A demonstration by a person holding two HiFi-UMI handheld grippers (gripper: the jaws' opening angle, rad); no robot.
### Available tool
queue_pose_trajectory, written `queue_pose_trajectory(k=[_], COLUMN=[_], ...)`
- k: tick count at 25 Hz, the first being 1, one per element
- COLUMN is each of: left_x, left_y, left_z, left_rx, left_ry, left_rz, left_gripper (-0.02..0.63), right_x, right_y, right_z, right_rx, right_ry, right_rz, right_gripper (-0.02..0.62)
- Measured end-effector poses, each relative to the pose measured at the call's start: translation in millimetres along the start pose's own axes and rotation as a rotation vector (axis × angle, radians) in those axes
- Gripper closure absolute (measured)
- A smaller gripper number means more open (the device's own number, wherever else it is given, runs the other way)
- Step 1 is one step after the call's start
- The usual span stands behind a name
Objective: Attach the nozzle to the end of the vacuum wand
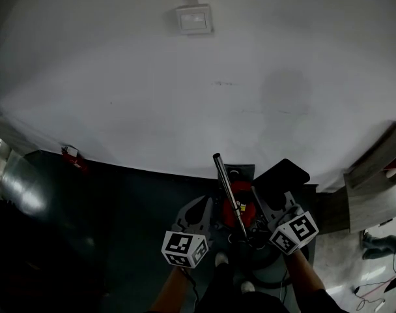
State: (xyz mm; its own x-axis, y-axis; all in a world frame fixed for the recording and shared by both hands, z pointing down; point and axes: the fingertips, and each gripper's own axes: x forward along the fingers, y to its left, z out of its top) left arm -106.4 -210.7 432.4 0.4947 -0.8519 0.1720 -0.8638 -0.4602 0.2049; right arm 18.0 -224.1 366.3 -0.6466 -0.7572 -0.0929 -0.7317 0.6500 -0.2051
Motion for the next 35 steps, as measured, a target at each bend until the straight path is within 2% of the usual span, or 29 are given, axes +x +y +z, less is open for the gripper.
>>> queue_pose_trajectory(k=[7, 16, 22, 23, 25, 28, 31, 35], left_x=[34, 68, 94, 100, 116, 140, 162, 185], left_y=[27, 63, 81, 83, 85, 90, 92, 95], left_z=[-5, -15, -43, -50, -67, -93, -114, -131], left_rx=[-0.027, -0.063, -0.105, -0.116, -0.135, -0.153, -0.168, -0.182], left_ry=[0.017, 0.021, 0.040, 0.045, 0.066, 0.109, 0.145, 0.178], left_rz=[-0.056, -0.063, -0.074, -0.086, -0.113, -0.132, -0.148, -0.159], left_gripper=[0.601, 0.601, 0.598, 0.583, 0.501, 0.420, 0.387, 0.383], right_x=[40, 82, 97, 100, 107, 119, 128, 133], right_y=[-11, -35, -50, -53, -58, -66, -71, -79], right_z=[4, -13, -17, -18, -20, -24, -27, -25], right_rx=[0.025, -0.007, 0.002, 0.003, 0.008, 0.011, 0.008, 0.001], right_ry=[-0.025, 0.014, 0.011, 0.012, 0.012, 0.013, 0.017, 0.018], right_rz=[-0.034, -0.057, -0.059, -0.061, -0.064, -0.063, -0.061, -0.064], right_gripper=[0.500, 0.499, 0.500, 0.500, 0.500, 0.499, 0.500, 0.500])
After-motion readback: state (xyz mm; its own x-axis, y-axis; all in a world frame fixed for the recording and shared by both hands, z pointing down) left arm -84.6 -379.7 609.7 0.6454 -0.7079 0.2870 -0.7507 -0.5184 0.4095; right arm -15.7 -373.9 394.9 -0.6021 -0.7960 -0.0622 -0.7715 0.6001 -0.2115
